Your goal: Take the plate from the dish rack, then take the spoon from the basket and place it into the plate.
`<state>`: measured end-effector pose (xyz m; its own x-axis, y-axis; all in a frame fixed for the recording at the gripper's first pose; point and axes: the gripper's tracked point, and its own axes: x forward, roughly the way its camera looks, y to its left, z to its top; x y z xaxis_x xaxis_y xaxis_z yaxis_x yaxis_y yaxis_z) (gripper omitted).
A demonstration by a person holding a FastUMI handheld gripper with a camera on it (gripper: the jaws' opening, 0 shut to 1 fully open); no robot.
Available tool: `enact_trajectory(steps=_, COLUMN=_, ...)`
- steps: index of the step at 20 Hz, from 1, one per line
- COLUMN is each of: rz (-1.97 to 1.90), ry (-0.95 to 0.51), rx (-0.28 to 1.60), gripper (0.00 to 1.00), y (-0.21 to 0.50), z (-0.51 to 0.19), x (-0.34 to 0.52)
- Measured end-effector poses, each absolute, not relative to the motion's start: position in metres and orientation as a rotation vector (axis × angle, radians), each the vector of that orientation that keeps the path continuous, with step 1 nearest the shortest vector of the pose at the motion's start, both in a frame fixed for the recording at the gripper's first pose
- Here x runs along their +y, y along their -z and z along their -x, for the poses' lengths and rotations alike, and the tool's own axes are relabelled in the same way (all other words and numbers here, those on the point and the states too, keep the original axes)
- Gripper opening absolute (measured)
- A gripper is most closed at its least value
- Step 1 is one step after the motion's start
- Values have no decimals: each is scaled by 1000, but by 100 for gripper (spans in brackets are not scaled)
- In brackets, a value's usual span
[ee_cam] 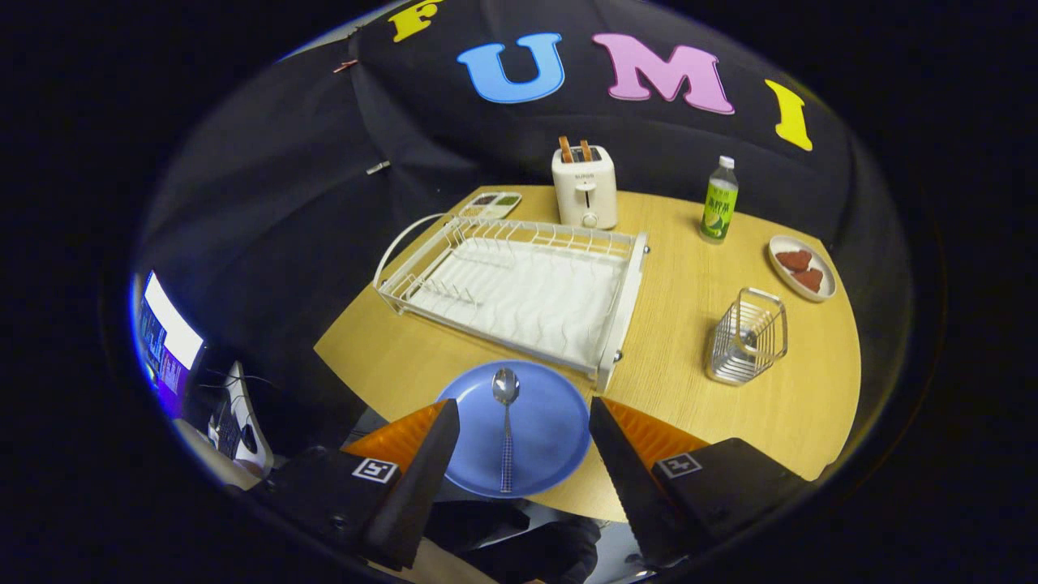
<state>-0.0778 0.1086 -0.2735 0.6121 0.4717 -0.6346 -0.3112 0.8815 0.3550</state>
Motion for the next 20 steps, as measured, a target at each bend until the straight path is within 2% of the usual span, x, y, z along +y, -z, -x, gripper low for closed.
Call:
enact_trajectory(steps=9, rz=-178, ry=-490, rx=528, gripper=99, y=167, z=50, x=68)
enact_trajectory(steps=15, rz=-144, ry=-447, rx=364, gripper=99, y=125, z=52, x=20)
enact_trajectory(steps=20, rz=-204, ry=-456, rx=322, gripper=99, y=115, z=63, x=-5)
